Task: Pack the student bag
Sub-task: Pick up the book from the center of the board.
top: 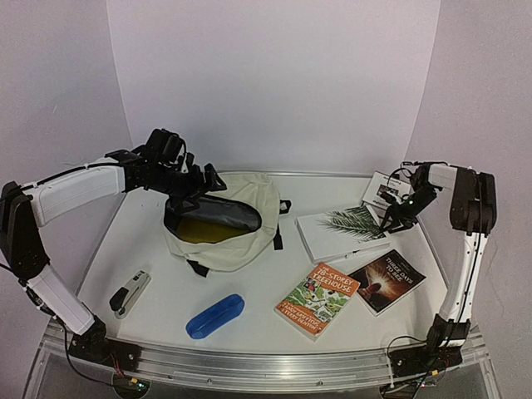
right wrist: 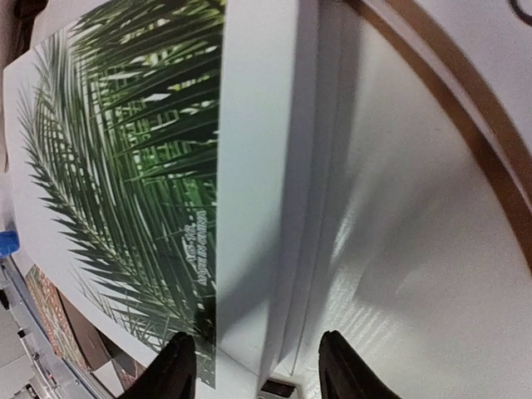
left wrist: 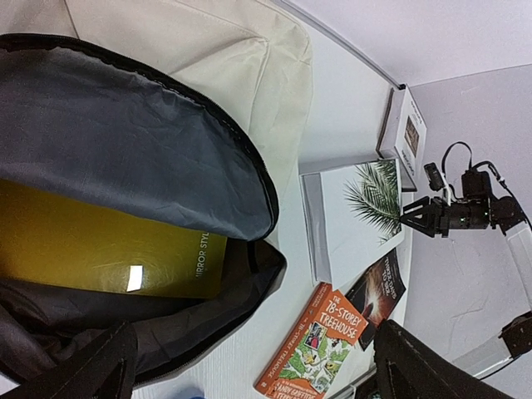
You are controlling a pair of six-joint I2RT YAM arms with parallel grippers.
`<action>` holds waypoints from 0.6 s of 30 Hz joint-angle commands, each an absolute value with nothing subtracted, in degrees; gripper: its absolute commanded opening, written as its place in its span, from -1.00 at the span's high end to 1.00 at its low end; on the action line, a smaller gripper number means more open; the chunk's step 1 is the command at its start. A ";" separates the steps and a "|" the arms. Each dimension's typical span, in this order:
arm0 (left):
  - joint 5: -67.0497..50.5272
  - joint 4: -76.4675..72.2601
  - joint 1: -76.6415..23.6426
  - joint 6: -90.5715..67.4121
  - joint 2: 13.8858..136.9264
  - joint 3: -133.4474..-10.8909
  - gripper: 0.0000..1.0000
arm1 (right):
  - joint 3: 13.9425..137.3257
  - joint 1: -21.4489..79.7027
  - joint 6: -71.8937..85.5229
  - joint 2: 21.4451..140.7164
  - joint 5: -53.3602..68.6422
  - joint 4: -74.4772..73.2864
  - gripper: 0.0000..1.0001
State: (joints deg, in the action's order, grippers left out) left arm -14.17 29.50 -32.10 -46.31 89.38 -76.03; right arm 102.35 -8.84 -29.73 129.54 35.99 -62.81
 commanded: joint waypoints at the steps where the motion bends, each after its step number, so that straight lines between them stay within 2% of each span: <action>1: -12.68 28.39 -32.15 -46.17 89.08 -77.78 -0.98 | 104.98 -8.46 -29.44 132.53 41.02 -66.54 0.16; 4: -12.36 28.58 -32.15 -46.00 88.97 -78.03 -0.98 | 105.75 -8.53 -29.33 132.45 42.00 -66.91 0.61; 6: -12.30 28.74 -32.14 -45.85 88.86 -78.14 -0.98 | 106.83 -8.52 -29.19 131.95 42.19 -67.26 0.99; 18: -16.37 30.90 -32.47 -37.35 91.86 -86.00 -0.99 | 119.17 -6.63 -34.28 124.19 48.07 -75.68 1.00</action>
